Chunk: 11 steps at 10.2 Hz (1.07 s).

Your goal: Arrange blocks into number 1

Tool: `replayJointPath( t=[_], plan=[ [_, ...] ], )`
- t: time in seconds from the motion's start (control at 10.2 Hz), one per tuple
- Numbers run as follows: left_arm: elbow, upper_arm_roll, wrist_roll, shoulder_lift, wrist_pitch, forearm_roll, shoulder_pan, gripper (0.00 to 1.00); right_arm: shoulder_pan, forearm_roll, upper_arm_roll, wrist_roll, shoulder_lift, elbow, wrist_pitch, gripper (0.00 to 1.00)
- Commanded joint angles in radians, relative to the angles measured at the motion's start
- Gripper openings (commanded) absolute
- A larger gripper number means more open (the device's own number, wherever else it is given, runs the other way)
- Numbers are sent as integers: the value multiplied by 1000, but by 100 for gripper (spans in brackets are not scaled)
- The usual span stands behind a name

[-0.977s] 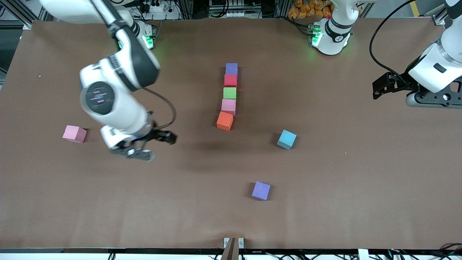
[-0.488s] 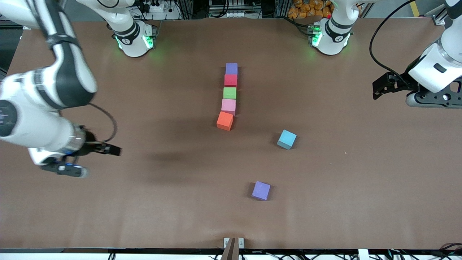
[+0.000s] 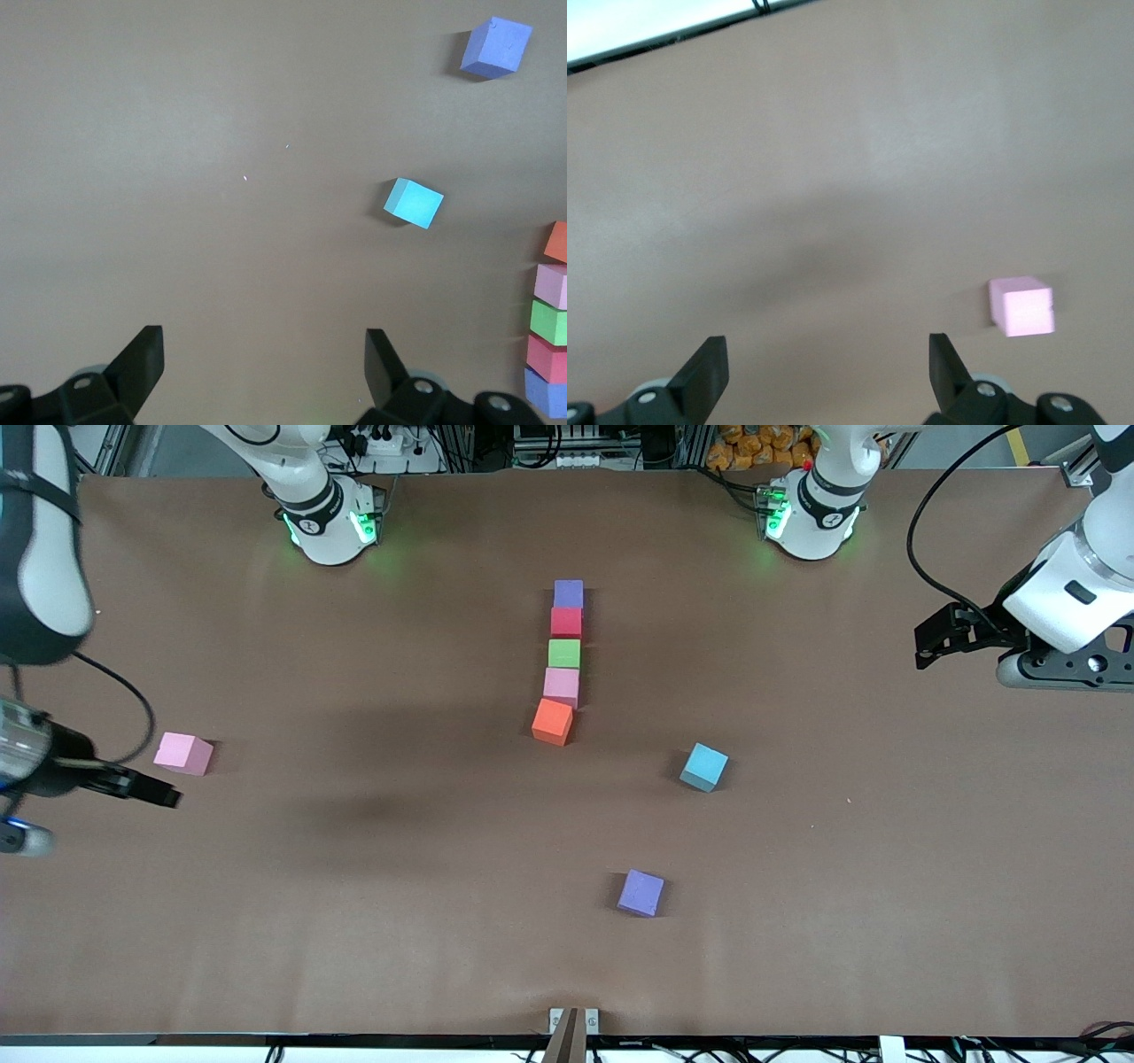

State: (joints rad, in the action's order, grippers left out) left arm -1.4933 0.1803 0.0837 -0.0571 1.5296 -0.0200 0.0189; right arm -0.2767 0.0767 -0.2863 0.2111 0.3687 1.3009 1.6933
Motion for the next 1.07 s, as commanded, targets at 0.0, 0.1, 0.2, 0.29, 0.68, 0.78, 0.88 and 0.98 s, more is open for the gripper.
replayJointPath(
  t=[0.0,0.1,0.2,0.29,0.68,0.78,0.88,0.98],
  plan=[
    [5,2,8,2,3,17,6,100,0,-23,86,-157,-97,37,-17,100],
    [5,2,8,2,3,18,6,100,29,-23,145,-192,-140,69,-26,100],
    [5,2,8,2,3,18,6,100,46,-23,176,-246,-208,124,-27,100],
    [5,2,8,2,3,18,4,100,54,-25,200,-254,-277,171,-30,100],
    [4,2,8,2,3,17,6,100,143,-46,245,-248,-416,227,-179,100],
    [5,2,8,2,3,18,6,100,148,-85,245,-245,-427,233,-184,100],
    [5,2,8,2,3,18,6,100,149,-104,245,-240,-436,236,-191,100],
    [4,1,8,2,3,15,6,100,174,-106,245,-227,-438,242,-192,100]
  ],
)
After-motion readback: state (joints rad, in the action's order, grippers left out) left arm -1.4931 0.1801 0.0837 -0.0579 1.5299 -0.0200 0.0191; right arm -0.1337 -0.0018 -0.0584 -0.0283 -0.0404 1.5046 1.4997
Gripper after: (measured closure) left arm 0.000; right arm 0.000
